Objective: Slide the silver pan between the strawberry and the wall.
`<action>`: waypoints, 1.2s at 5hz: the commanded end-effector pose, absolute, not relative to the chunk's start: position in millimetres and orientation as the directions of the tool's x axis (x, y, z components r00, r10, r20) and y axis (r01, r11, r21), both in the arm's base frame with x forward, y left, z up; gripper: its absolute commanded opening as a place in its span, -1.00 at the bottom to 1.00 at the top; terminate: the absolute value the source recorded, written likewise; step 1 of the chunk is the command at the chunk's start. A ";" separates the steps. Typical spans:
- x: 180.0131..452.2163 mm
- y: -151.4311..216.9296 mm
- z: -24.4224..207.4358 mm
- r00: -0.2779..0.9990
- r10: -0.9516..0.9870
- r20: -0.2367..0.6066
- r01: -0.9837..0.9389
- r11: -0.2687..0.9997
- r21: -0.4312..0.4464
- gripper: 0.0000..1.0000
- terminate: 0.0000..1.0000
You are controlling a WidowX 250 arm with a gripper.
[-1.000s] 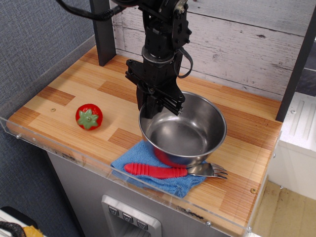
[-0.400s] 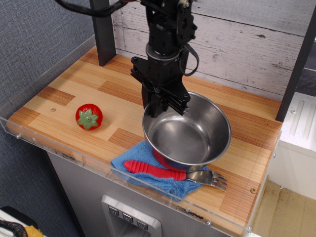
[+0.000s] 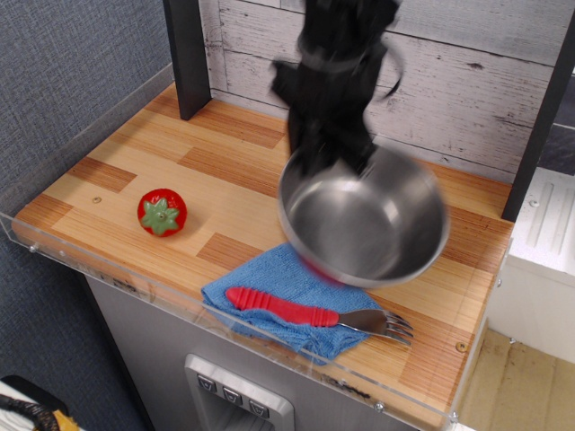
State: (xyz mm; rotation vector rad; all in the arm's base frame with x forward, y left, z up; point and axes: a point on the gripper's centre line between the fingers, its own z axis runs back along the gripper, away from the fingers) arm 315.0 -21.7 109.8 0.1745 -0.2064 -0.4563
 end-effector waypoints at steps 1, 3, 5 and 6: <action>320.8 -25.6 168.6 0.844 -0.457 0.281 0.405 0.886 0.224 -1.00 -1.00; 331.3 34.9 187.1 0.915 -0.317 0.248 0.242 0.926 0.291 -1.00 -1.00; 352.0 87.7 168.3 0.943 -0.243 0.228 0.162 0.933 0.321 -1.00 -1.00; 359.2 96.0 141.6 0.951 -0.240 0.197 0.162 0.925 0.343 -1.00 -1.00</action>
